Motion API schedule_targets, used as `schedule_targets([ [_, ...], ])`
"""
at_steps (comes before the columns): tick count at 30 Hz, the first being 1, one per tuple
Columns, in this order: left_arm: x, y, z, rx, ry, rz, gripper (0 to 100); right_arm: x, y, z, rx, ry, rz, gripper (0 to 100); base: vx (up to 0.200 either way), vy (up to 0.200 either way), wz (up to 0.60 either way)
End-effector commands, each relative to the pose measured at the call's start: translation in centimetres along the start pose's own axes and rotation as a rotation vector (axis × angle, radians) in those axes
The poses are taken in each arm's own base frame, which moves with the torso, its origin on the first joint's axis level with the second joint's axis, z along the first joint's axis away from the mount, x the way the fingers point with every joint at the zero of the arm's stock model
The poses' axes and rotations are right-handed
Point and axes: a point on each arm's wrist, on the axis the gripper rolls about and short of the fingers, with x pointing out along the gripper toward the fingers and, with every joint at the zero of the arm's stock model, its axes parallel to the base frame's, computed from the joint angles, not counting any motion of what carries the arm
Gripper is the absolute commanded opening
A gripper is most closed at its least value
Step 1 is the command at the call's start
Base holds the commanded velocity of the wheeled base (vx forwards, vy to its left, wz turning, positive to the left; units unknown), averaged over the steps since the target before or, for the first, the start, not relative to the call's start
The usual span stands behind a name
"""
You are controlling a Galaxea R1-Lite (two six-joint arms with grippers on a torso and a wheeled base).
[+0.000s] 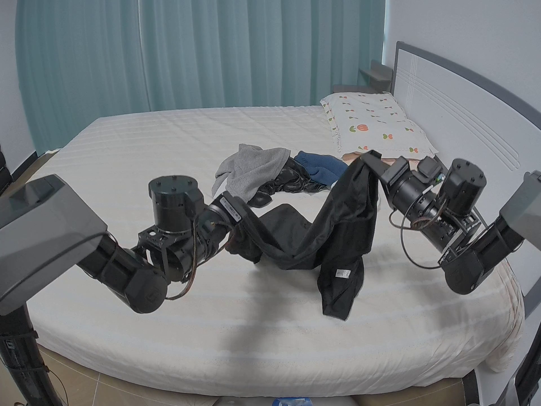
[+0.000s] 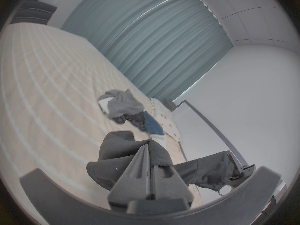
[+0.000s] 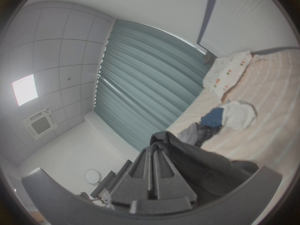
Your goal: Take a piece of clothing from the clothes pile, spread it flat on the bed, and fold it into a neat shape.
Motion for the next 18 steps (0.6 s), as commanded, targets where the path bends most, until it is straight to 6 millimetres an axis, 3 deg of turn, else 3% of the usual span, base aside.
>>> schedule_targets([
  [1,0.3,3.3,-2.9,-0.009,0.088,0.075,0,-0.9,-4.4,-3.0,0.048,0.078,-0.122,0,0.000,0.000,0.00],
  [5,0.0,4.1,-3.4,-0.013,0.107,0.102,0,-1.4,-5.1,-3.8,0.052,0.086,-0.138,0,-0.150,0.000,0.00],
  [11,-0.6,4.3,-2.3,-0.067,0.083,0.114,0,-1.7,-5.2,-3.8,0.048,0.072,-0.134,0,-0.200,0.000,0.00],
  [18,-0.3,4.9,-1.9,-0.084,0.067,0.125,0,-1.7,-5.2,-3.8,0.048,0.071,-0.136,0,0.000,0.000,0.00],
])
